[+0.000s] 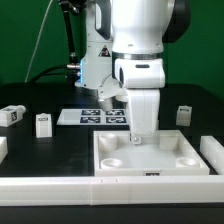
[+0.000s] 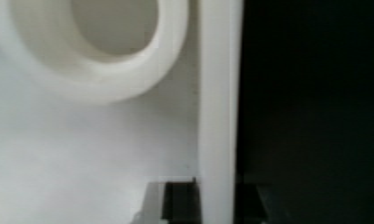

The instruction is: Assemble one leg

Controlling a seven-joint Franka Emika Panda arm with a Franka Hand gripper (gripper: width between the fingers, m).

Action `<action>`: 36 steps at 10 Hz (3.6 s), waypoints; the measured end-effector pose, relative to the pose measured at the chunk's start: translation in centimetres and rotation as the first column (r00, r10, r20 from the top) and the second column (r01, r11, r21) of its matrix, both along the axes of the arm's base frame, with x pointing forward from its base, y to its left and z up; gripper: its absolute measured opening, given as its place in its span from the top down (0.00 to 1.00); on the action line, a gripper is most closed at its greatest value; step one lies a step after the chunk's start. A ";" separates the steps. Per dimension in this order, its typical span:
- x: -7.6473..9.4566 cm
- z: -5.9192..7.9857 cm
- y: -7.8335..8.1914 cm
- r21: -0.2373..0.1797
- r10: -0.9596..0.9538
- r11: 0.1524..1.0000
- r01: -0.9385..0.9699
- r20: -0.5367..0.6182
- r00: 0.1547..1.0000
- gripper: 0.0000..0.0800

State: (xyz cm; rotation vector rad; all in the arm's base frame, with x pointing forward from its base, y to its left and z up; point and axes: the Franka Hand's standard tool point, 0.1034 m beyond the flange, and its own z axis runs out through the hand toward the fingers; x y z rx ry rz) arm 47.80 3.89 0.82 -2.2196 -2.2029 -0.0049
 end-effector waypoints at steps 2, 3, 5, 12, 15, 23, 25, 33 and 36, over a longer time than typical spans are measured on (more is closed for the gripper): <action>0.9 0.0 1.4 0.005 -0.030 1.000 0.030 0.006 1.000 0.93; 1.0 0.0 2.1 0.004 -0.040 0.999 0.040 -0.001 0.999 0.93; 0.9 0.0 2.6 0.002 -0.054 0.999 0.054 -0.006 0.999 0.93; 0.9 0.0 2.5 -0.001 -0.064 0.998 0.064 -0.012 0.998 0.65; 0.9 0.0 2.4 -0.001 -0.065 0.998 0.065 -0.012 0.998 0.27; -0.1 3.3 2.9 -0.014 -0.110 0.994 0.110 0.002 0.994 0.19; -0.4 5.0 3.4 -0.016 -0.153 0.988 0.153 0.019 0.988 0.19; -2.6 4.1 3.8 0.009 -0.800 0.600 0.800 -0.005 0.600 0.19; -4.7 3.1 5.5 0.007 -0.969 0.245 0.969 -0.040 0.245 0.19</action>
Offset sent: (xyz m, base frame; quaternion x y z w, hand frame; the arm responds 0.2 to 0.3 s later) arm 0.0141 0.0250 -0.0001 0.0042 -0.0057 0.0287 0.9996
